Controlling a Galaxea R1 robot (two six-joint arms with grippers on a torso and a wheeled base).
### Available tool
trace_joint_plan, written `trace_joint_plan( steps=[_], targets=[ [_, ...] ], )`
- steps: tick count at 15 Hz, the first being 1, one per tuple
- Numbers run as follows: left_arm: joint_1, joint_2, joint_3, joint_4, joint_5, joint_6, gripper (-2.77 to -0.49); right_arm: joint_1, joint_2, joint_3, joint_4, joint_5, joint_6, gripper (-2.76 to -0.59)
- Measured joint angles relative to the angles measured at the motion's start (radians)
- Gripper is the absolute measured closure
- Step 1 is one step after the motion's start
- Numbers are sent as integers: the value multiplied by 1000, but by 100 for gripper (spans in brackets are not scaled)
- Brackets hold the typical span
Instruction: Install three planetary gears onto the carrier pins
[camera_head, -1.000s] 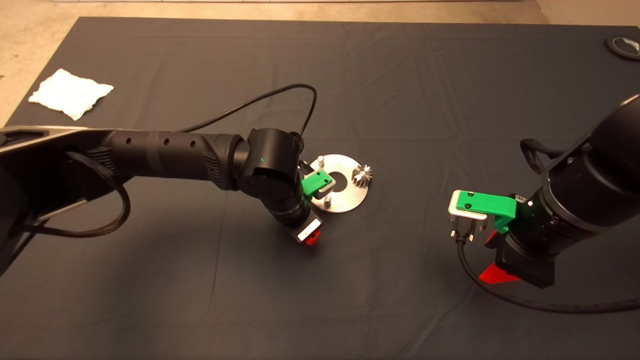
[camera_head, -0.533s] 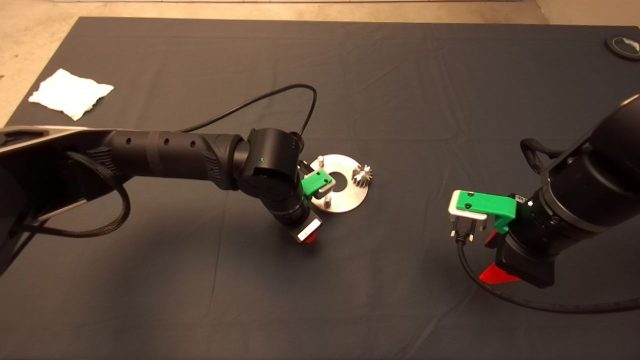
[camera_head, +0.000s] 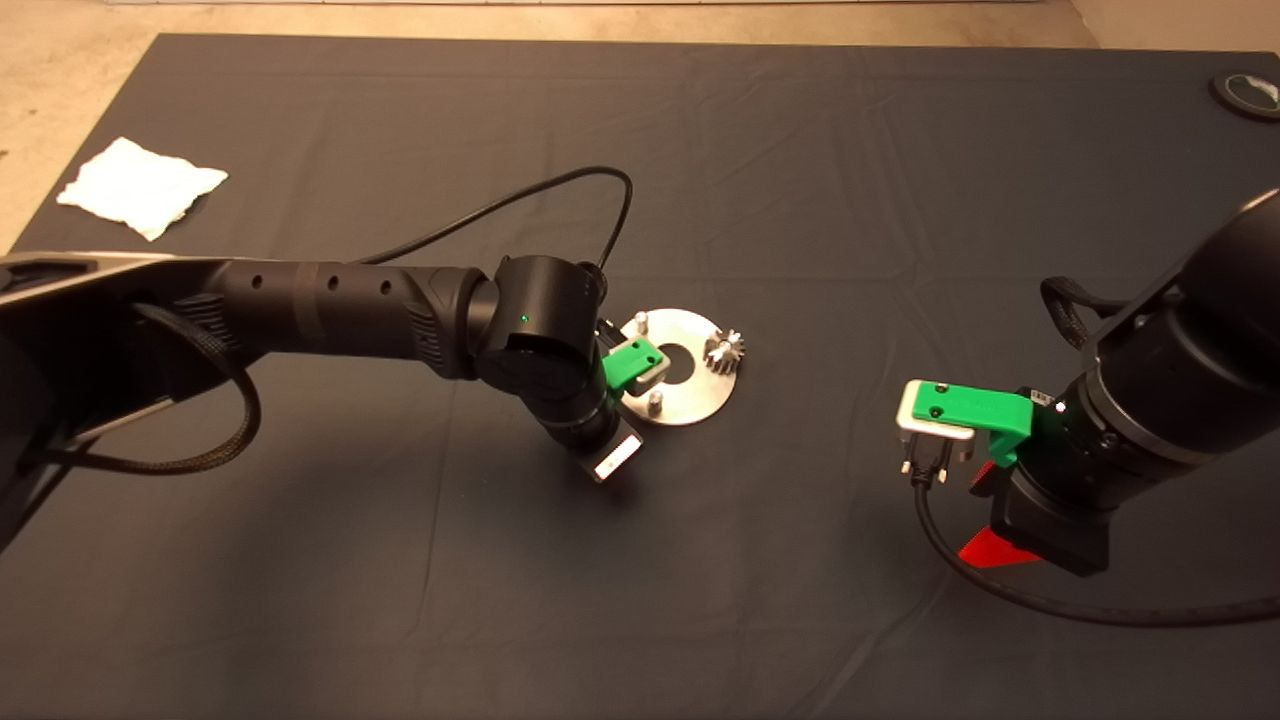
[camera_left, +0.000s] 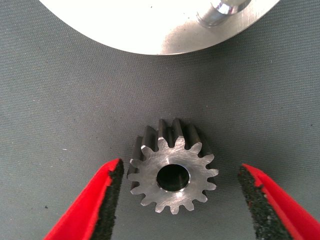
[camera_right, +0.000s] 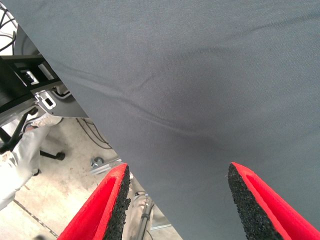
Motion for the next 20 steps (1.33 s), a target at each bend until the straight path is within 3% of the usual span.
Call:
trace_joint_plan(
  steps=[7,20],
  targets=[
    [0,0,0,19,0,0,-124,0,0,0,0,0,0,-144],
    [6,-5,0,24,0,0,-110,0,0,0,0,0,0,-144]
  ],
)
